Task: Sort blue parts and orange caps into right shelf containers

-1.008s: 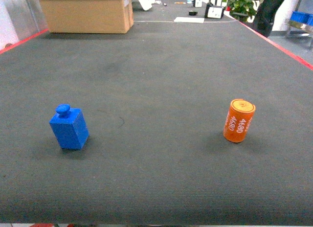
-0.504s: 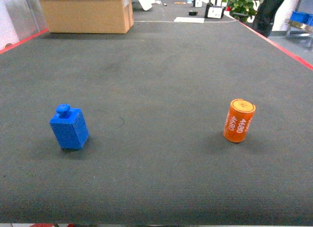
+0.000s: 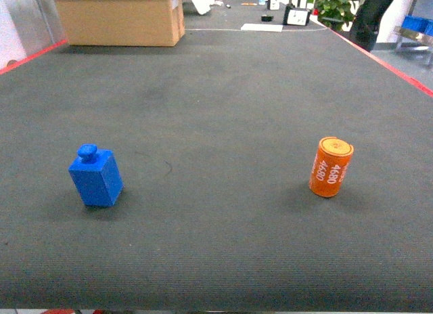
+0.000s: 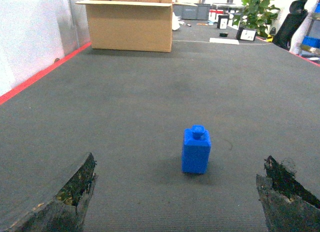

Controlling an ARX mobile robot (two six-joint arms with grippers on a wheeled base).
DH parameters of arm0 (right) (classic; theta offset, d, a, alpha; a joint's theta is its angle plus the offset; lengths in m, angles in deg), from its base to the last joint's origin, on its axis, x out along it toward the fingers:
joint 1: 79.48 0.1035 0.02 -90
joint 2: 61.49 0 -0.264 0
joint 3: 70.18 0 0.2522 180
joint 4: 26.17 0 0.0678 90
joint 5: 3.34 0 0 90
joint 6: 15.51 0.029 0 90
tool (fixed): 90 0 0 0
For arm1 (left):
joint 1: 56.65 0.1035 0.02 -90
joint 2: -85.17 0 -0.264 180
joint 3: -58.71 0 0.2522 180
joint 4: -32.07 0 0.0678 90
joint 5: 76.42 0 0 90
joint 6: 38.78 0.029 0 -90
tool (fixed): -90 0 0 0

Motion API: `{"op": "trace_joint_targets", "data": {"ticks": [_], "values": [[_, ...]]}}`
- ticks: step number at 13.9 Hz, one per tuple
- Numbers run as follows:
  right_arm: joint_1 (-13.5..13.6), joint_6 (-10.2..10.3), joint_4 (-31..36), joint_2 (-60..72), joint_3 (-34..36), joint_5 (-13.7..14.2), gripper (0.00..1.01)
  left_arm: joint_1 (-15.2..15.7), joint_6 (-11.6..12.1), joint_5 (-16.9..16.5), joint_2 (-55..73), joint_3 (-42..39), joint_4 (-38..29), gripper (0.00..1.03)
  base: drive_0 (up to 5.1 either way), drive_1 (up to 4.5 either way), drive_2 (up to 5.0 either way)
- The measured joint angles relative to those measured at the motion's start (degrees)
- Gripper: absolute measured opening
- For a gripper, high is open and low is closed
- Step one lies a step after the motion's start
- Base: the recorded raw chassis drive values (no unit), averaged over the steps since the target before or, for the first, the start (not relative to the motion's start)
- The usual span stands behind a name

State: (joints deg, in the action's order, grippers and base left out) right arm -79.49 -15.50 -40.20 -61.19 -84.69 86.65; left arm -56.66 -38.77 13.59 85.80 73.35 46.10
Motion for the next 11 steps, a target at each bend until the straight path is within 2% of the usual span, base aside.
{"op": "trace_joint_targets", "data": {"ticks": [7,8,9,10,11], "values": [[0.00,0.02,0.00,0.00,0.00,0.00,0.98,0.00,0.02,0.00,0.00,0.00,-0.02,0.98,0.0,0.00,0.0],[2.38,0.26,-4.55,1.44,-1.05,5.60,0.98,-7.54,-0.28,15.89,6.01,2.03,4.50,0.98,0.0,0.00,0.0],[5.90,0.68,-3.85,7.08,-1.77,12.44,0.98,-11.04,-0.44,24.94,11.96,2.21,1.22,0.98,0.0,0.00,0.0],[6.27,0.81,-1.75,9.18,-1.77,14.38,0.98,-10.84,-0.55,28.61,14.58,2.23,-1.38,0.98,0.0,0.00,0.0],[6.27,1.11,1.49,11.37,-1.84,15.04,0.98,-9.42,-0.59,28.46,17.22,2.49,-5.38,0.98,0.0,0.00,0.0]]}}
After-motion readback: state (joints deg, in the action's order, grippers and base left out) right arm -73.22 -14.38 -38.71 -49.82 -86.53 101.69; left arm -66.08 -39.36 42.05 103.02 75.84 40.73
